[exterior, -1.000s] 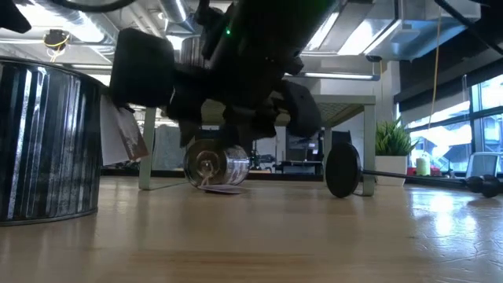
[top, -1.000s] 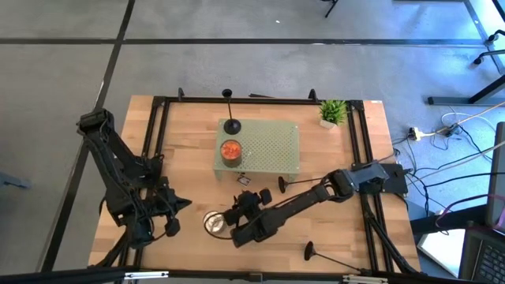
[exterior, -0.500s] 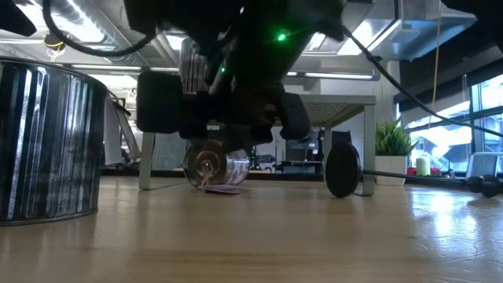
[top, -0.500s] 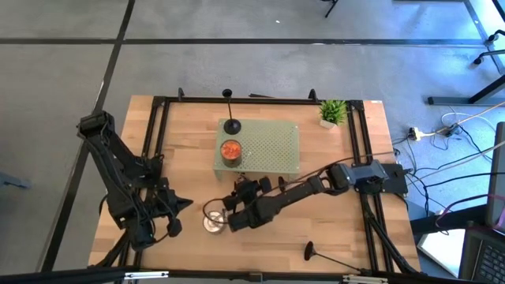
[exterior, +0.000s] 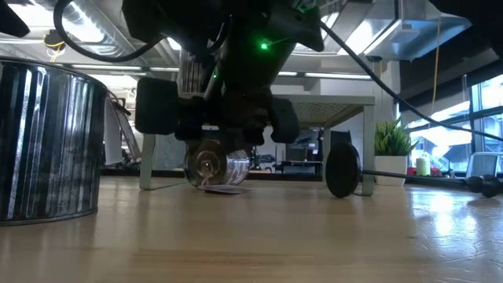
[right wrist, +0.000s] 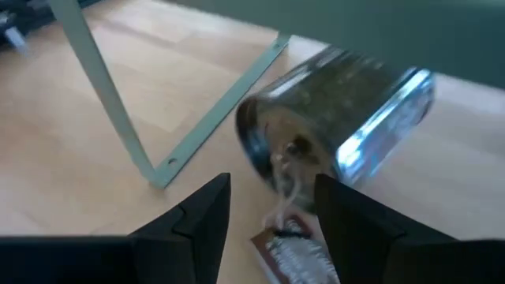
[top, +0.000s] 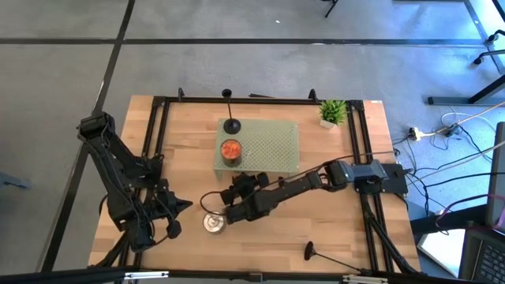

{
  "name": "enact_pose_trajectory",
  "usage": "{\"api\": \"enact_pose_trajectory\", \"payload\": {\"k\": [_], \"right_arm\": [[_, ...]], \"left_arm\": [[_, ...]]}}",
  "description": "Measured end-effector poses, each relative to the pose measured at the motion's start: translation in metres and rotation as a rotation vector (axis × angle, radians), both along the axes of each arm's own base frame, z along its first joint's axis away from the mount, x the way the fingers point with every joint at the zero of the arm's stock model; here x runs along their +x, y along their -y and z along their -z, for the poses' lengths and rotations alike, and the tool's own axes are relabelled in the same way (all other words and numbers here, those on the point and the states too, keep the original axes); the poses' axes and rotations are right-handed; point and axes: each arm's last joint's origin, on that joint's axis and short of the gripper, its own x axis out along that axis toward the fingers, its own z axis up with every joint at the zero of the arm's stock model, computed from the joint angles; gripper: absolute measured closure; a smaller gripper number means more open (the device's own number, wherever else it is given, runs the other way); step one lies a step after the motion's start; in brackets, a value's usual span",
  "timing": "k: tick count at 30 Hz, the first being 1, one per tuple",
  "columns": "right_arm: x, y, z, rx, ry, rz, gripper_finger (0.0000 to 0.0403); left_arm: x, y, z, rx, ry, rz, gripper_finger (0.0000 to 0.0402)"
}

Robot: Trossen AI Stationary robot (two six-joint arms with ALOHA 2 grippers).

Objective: Pick & Place candle stick holders
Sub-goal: Put the top brown scented candle on the shelf aligned with the other scented candle

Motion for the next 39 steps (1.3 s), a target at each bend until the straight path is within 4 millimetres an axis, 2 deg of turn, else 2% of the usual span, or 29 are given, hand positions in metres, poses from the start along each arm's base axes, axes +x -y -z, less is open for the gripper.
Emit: {"api": "enact_pose_trajectory", "payload": {"k": [12, 20, 28, 32, 39], "right_arm": [[0.004, 0.006, 0.001, 0.07, -0.009, -0.012, 0.0214], [0.002, 0.007, 0.002, 0.067, -0.039, -0.012, 0.0214], [0.002, 0.006, 0.002, 0.086, -0.024, -0.005, 0.0214], [0.0, 0.007, 0.003, 0.099, -0.029, 0.01, 0.0214], [-0.004, 0.008, 0.004, 0.101, -0.06, 0.033, 0.0214]], "left_arm": [[-0.001, 0.001, 0.002, -0.146, -0.051, -0.06, 0.04], [0.012, -0.004, 0.001, -0.189, -0.065, -0.109, 0.04], [0.008, 0.0, -0.001, -0.081, -0.069, 0.006, 0.04], [-0.002, 0.009, -0.003, -0.017, -0.088, 0.119, 0.04], [-0.019, 0.023, -0.007, 0.018, 0.009, 0.227, 0.04]]}}
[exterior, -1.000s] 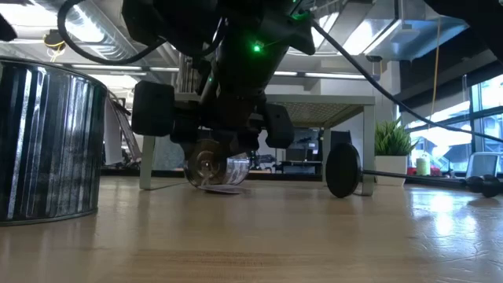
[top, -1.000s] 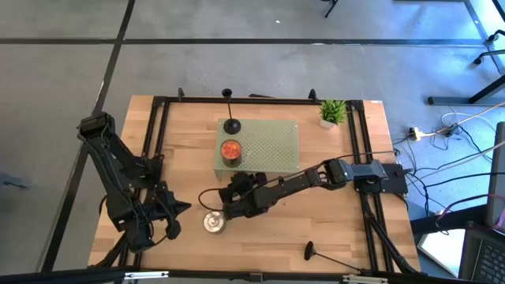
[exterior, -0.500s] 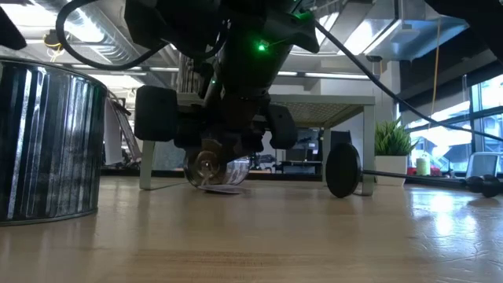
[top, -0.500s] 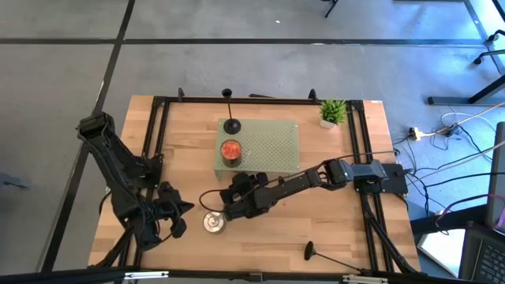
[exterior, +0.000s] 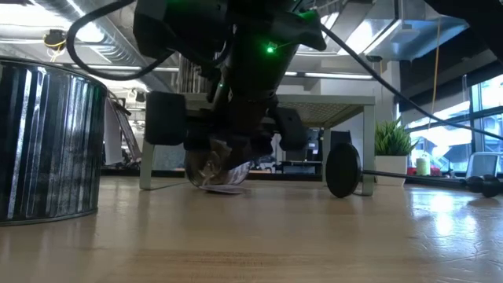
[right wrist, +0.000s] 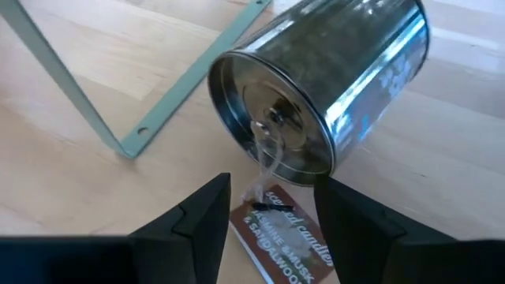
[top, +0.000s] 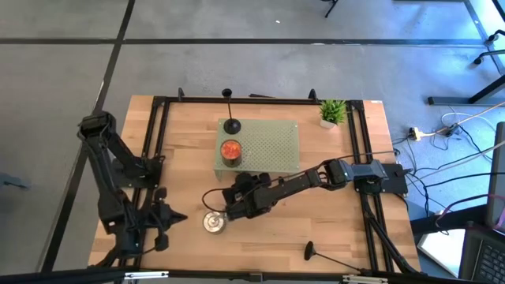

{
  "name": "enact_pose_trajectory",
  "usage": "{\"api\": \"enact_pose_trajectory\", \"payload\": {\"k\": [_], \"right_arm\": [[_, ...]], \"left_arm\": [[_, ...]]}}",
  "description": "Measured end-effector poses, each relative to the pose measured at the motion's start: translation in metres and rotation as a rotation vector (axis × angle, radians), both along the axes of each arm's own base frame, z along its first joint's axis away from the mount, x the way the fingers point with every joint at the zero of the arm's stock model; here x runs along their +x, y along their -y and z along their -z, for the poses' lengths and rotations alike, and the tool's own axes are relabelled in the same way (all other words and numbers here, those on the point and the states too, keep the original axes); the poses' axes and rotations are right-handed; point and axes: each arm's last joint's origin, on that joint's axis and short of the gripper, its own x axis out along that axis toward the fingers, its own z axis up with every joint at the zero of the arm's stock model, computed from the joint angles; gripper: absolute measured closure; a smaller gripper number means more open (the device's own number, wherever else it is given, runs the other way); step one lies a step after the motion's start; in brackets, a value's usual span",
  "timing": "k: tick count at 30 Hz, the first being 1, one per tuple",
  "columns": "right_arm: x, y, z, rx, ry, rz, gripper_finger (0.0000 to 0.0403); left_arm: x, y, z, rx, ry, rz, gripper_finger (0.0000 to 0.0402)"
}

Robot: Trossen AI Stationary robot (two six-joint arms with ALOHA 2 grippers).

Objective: Pick & Place candle stick holders
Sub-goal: Put the top brown scented candle on the shelf aligned with the other scented candle

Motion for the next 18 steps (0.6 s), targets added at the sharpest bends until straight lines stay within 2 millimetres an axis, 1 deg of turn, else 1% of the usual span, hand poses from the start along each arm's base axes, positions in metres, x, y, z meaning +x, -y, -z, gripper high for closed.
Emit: {"api": "enact_pose_trajectory", "payload": {"k": [5, 11, 18], "right_arm": [[-0.003, 0.001, 0.001, 0.007, -0.026, 0.011, 0.0214], [-0.002, -0.002, -0.002, 0.063, -0.03, 0.0, 0.0214], [-0.005, -0.012, -0.021, 0.05, -0.06, 0.005, 0.0214]], "left_arm": [[-0.005, 0.007, -0.002, 0.005, 0.038, 0.053, 0.04], [-0.006, 0.007, -0.002, 0.015, 0.039, 0.063, 0.04], [-0.006, 0.007, -0.002, 0.036, 0.045, 0.066, 0.04]]}}
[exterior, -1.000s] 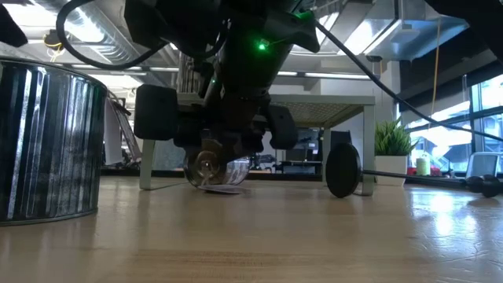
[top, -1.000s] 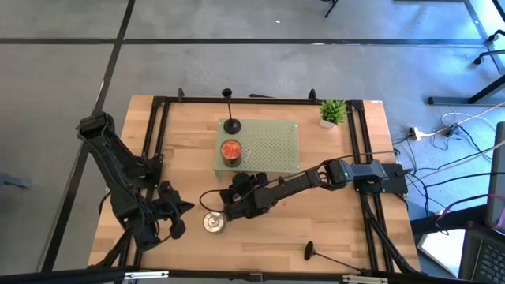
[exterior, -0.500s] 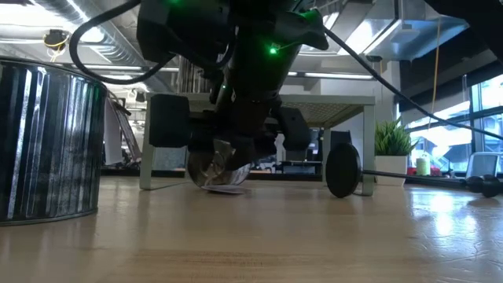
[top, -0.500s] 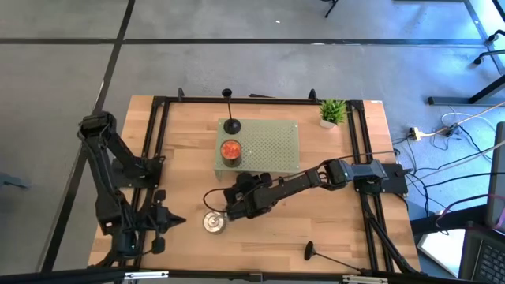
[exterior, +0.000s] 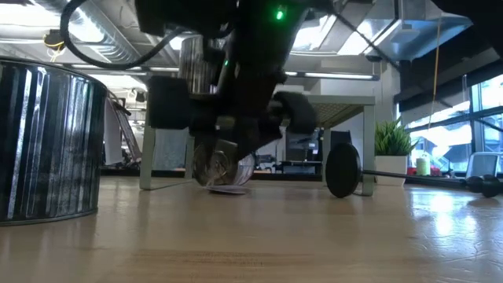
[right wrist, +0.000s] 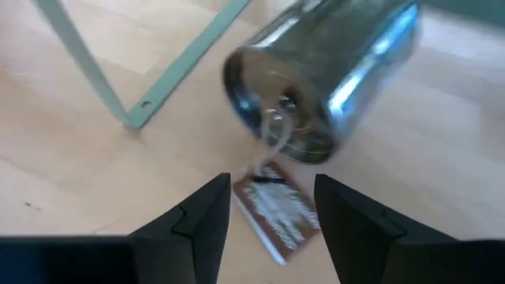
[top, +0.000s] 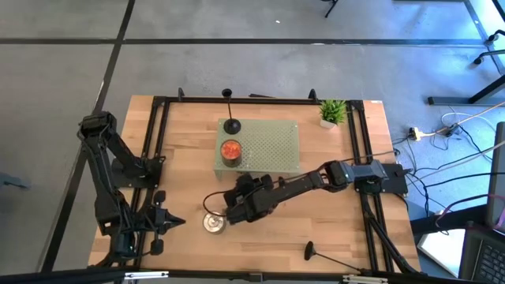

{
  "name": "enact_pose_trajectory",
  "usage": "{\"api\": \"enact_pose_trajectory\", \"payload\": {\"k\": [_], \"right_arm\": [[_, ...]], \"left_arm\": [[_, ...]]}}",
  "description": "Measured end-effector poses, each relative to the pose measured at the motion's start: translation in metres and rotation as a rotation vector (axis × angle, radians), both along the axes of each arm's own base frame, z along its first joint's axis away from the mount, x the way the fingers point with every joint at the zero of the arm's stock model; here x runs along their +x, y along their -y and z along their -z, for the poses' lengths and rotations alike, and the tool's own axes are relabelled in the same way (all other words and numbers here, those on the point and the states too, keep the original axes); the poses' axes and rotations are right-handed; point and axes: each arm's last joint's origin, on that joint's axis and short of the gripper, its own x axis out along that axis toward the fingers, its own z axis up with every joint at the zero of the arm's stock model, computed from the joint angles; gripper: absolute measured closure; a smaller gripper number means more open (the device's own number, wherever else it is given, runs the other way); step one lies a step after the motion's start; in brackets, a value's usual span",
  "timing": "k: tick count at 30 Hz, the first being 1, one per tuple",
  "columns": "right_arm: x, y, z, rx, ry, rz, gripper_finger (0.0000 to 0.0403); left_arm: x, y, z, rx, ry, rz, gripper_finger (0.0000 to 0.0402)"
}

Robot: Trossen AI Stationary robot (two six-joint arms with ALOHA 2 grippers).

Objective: Pick & Place candle stick holders
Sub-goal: Put the top brown scented candle on the shelf aligned with the other scented candle

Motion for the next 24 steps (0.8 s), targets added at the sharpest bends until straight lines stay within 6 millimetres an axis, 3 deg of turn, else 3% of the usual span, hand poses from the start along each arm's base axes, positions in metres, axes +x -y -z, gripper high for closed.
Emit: {"api": "enact_pose_trajectory", "payload": {"k": [3, 9, 24], "right_arm": [[-0.005, 0.0, -0.009, -0.015, -0.01, 0.041, 0.0214], [-0.013, 0.003, -0.008, -0.028, -0.045, 0.093, 0.0214], [0.0, 0.018, -0.002, -0.036, -0.011, 0.074, 0.0214]], "left_arm": [[0.0, 0.0, 0.0, 0.0, 0.005, -0.002, 0.04], [0.0, 0.0, 0.0, -0.003, 0.005, -0.004, 0.04], [0.001, -0.001, -0.001, 0.009, 0.029, -0.014, 0.04]]}}
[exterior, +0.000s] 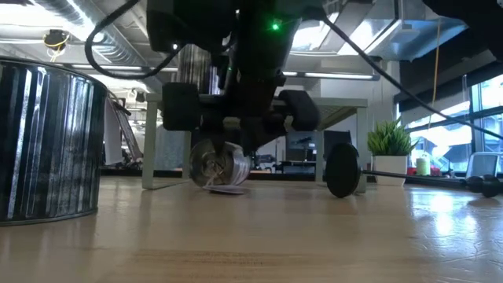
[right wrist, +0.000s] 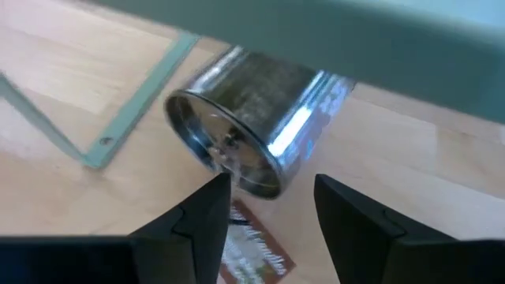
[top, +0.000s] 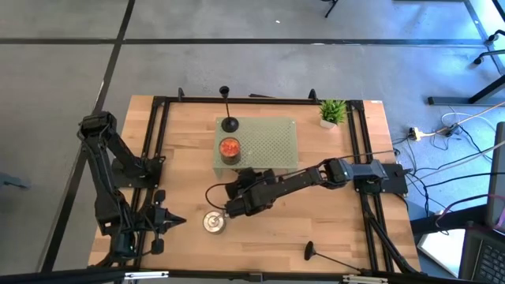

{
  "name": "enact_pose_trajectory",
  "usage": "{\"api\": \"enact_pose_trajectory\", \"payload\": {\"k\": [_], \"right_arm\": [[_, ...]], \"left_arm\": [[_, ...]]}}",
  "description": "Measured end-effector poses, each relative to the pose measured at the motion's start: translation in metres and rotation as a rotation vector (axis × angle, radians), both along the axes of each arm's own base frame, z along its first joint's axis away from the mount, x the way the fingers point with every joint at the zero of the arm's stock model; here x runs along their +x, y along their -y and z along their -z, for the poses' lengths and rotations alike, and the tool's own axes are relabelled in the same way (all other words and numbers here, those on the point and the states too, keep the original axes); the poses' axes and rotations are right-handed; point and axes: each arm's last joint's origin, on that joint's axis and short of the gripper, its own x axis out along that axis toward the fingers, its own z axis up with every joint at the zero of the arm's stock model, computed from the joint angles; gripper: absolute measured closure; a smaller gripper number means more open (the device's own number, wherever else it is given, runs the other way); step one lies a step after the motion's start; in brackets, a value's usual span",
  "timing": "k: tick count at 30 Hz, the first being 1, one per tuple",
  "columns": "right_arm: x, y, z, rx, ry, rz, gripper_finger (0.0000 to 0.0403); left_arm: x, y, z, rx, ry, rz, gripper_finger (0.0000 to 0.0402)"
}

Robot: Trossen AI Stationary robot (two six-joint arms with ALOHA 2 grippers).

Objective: Pick & Place candle stick holders
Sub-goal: Put the top brown scented candle on the shelf aligned with the other scented candle

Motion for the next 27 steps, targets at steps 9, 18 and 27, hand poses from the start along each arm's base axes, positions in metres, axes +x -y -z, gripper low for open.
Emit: {"api": "enact_pose_trajectory", "payload": {"k": [9, 18, 27], "right_arm": [[0.001, 0.002, 0.0, 0.005, -0.002, -0.003, 0.0214], [0.01, 0.0, 0.042, 0.045, -0.011, -0.007, 0.0214], [0.015, -0.002, 0.041, 0.045, 0.038, 0.002, 0.0214]], "left_arm": [[-0.001, 0.0, 0.0, 0.003, 0.002, 0.003, 0.04], [0.0, 0.0, 0.0, 0.025, 0.014, 0.004, 0.04], [0.0, 0.0, 0.0, 0.037, 0.009, 0.011, 0.04]]}}
